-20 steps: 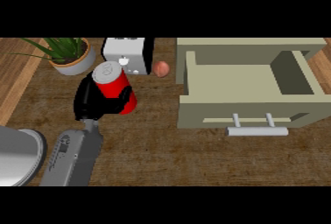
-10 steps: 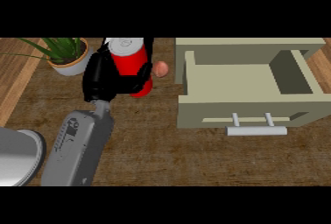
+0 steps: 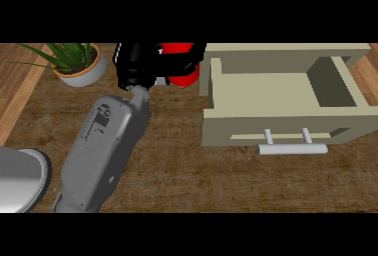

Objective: Pick up the can, place it into the drawer and close the drawer

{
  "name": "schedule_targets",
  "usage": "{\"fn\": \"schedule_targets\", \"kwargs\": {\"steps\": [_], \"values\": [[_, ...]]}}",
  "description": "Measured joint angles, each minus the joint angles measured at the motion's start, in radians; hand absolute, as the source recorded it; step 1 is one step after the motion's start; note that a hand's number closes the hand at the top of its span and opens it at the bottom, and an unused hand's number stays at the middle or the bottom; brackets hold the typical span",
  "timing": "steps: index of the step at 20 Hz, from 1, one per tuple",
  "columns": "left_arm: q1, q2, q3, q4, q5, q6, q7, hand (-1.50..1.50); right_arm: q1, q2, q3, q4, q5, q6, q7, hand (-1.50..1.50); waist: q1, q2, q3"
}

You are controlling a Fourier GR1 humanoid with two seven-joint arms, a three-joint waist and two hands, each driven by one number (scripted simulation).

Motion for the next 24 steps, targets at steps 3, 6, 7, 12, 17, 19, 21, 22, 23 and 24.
{"fn": "schedule_targets", "kwargs": {"steps": [3, 6, 7, 12, 17, 19, 21, 22, 23, 24], "values": [[-0.074, -0.001, -0.030, 0.054, 0.013, 0.054, 0.004, 1.50, -0.001, 0.005, -0.001, -0.005, 0.001, 0.005, 0.006, -1.50, -0.003, 0.000, 0.000], [-0.142, -0.001, -0.027, 0.114, 0.029, 0.072, -0.002, 1.50, -0.002, 0.007, 0.004, -0.002, 0.005, 0.006, -0.001, -1.50, -0.003, 0.000, 0.000], [-0.168, -0.001, -0.029, 0.146, 0.036, 0.079, -0.010, 1.50, 0.005, 0.009, 0.004, -0.003, 0.002, 0.012, -0.006, -1.50, -0.006, 0.001, 0.000], [-0.274, -0.001, -0.079, 0.255, 0.097, 0.144, -0.044, 1.50, -0.004, 0.008, 0.015, 0.002, 0.013, 0.005, -0.010, -1.50, -0.014, 0.002, 0.000], [-0.362, -0.001, -0.110, 0.371, 0.173, 0.169, -0.090, 1.50, 0.001, 0.002, 0.019, -0.018, 0.004, -0.008, -0.002, -1.50, -0.020, 0.004, 0.000], [-0.395, -0.001, -0.132, 0.403, 0.203, 0.187, -0.097, 1.50, -0.009, -0.004, 0.016, -0.011, 0.004, -0.008, 0.003, -1.50, -0.020, 0.004, 0.000], [-0.434, -0.001, -0.141, 0.458, 0.237, 0.191, -0.115, 1.50, -0.024, -0.010, 0.023, -0.026, 0.006, -0.024, 0.025, -1.50, -0.025, 0.006, 0.001], [-0.454, -0.001, -0.149, 0.477, 0.254, 0.198, -0.117, 1.50, -0.028, -0.005, 0.033, -0.029, 0.014, -0.029, 0.024, -1.50, -0.026, 0.006, 0.000], [-0.458, -0.001, -0.161, 0.495, 0.279, 0.201, -0.137, 1.50, -0.036, -0.009, 0.033, -0.026, 0.016, -0.032, 0.025, -1.50, -0.029, 0.007, 0.001], [-0.473, -0.001, -0.174, 0.513, 0.297, 0.211, -0.147, 1.50, -0.027, -0.005, 0.044, -0.030, 0.026, -0.032, 0.020, -1.50, -0.034, 0.007, 0.001]]}}
